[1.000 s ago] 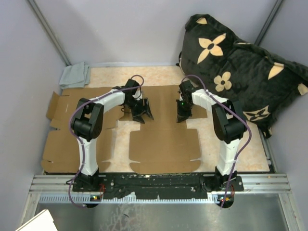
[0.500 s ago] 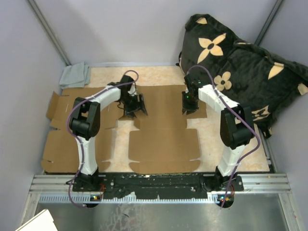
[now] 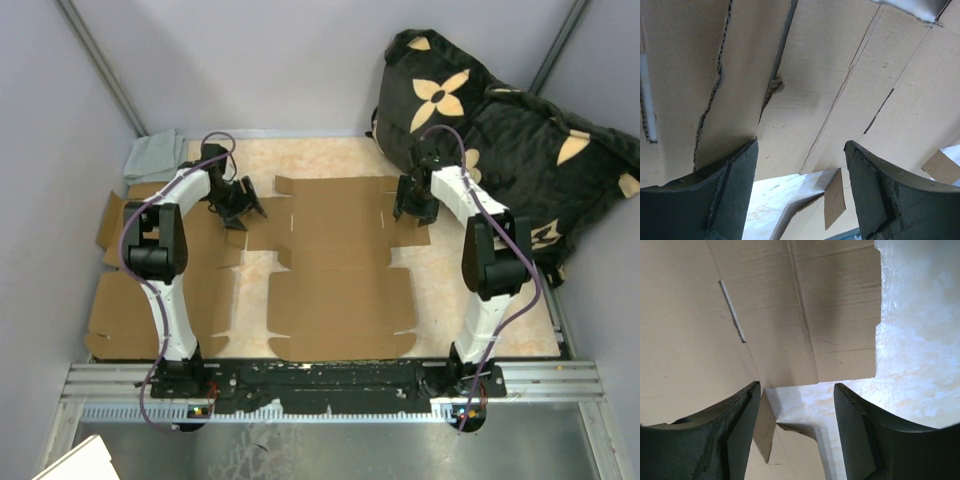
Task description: Fold the paper box
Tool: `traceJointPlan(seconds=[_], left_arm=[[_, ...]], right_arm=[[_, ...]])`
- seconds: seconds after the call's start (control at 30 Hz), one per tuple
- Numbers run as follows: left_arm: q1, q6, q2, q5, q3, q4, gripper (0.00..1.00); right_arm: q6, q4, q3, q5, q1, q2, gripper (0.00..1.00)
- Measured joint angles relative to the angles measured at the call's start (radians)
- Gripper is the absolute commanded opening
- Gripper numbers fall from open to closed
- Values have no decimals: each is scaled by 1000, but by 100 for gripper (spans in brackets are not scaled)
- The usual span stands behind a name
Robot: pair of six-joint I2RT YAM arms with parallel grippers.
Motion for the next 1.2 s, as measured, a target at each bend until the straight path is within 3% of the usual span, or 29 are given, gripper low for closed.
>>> traceJointPlan(seconds=[0.37, 0.5, 0.57, 1.2], left_arm=[[-6, 19, 14, -26, 0, -7, 77], [-7, 29, 14, -40, 1, -23, 77], [-7, 34, 14, -46, 1, -29, 77], [-10, 51, 14, -47, -13, -24, 75]], right_arm=[[16, 10, -24, 53, -54, 24, 72], [13, 27, -51, 69, -68, 31, 89], [5, 48, -73, 68, -80, 35, 90], [-31, 196, -182, -54, -112, 37, 82]])
